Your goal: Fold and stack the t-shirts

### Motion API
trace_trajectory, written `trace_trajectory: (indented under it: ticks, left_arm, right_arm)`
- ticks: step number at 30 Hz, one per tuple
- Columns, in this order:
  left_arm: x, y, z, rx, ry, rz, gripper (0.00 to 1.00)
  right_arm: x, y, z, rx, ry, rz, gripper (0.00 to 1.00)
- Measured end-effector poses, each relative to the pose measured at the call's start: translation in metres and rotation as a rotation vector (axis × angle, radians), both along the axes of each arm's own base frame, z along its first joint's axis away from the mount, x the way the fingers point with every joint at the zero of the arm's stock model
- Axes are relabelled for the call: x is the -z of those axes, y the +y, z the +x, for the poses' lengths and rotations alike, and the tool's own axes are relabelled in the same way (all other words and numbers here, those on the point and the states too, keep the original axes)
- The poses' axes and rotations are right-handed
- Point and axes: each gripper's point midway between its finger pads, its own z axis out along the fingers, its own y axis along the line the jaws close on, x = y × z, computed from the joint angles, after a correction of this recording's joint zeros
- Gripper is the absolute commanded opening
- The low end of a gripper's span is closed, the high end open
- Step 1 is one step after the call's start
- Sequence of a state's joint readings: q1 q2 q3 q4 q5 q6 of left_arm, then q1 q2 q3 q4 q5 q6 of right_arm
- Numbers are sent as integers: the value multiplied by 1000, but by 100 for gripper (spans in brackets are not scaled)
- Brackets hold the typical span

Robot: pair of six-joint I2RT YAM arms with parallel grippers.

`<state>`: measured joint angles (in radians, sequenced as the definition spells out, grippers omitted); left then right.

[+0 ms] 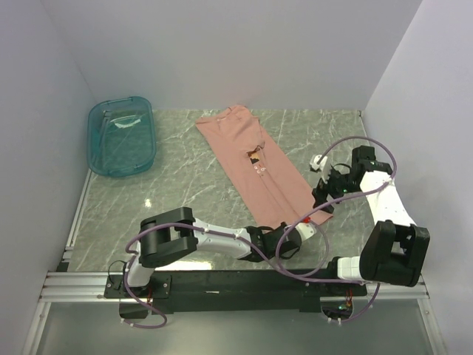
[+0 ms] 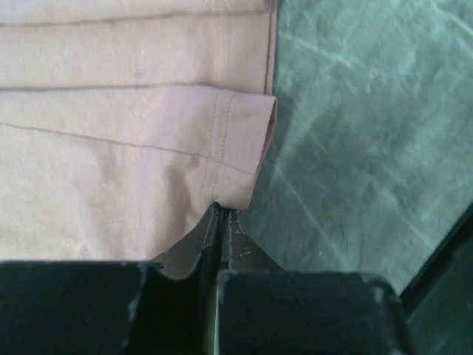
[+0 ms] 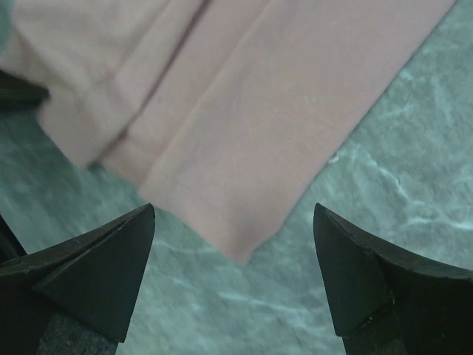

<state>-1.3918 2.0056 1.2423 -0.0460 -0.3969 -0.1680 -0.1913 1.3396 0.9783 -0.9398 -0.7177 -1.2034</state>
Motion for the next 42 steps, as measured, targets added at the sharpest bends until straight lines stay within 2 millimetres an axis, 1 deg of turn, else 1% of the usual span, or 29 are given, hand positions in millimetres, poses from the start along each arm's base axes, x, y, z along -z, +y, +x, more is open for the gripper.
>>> trace_trajectory:
  ticks: [2, 5, 7, 11, 12, 13, 15, 18, 22, 25, 27, 29, 30, 32, 33, 35, 36, 37, 42]
  left_arm:
    - [-1, 4, -4, 18, 12, -6, 0]
    - [-1, 7, -11, 48, 39, -8, 0]
    - [-1, 6, -15, 66, 55, -15, 0]
    - [-2, 5, -22, 94, 86, -30, 0]
    - [-2, 6, -23, 98, 93, -31, 0]
    - [-2, 7, -24, 102, 100, -33, 0]
    - [-3, 8, -25, 107, 115, -38, 0]
    - [-3, 8, -25, 107, 135, -49, 0]
    - [-4, 10, -24, 108, 154, -63, 0]
    - [-5, 12, -24, 112, 160, -69, 0]
    - [-5, 13, -25, 116, 166, -72, 0]
    - [-5, 14, -25, 120, 171, -76, 0]
    - [-4, 15, -26, 120, 174, -78, 0]
    - [-4, 16, -26, 121, 179, -81, 0]
    - [-5, 17, -27, 121, 180, -83, 0]
    - [-5, 19, -28, 123, 184, -90, 1]
    - [-6, 20, -28, 124, 185, -94, 0]
    - [-7, 21, -29, 126, 189, -101, 0]
    - [-14, 22, -32, 142, 206, -135, 0]
  right_arm:
    - [6, -9, -9, -58, -16, -68, 93]
    - [18, -17, -29, -163, -15, -132, 91]
    - [29, -17, -45, -238, -11, -160, 89]
    - [60, -13, -75, -361, 28, -220, 82]
    - [67, -12, -80, -382, 38, -235, 77]
    - [73, -12, -82, -401, 41, -252, 74]
    - [81, -12, -81, -424, 35, -281, 69]
    - [87, -16, -66, -426, 6, -324, 68]
    - [96, -20, -52, -422, -7, -358, 68]
    - [97, -19, -49, -437, -14, -379, 66]
    - [98, -17, -48, -451, -21, -393, 62]
    - [98, -16, -47, -456, -25, -403, 54]
    - [98, -15, -46, -460, -27, -406, 43]
    - [100, -14, -46, -469, -20, -413, 34]
    - [100, -13, -47, -475, -17, -415, 27]
    - [101, -12, -47, -483, -19, -419, 19]
    - [101, -12, -47, -487, -20, -420, 2]
    - [101, -12, -46, -496, -28, -424, 0]
    - [99, -12, -49, -509, -67, -436, 0]
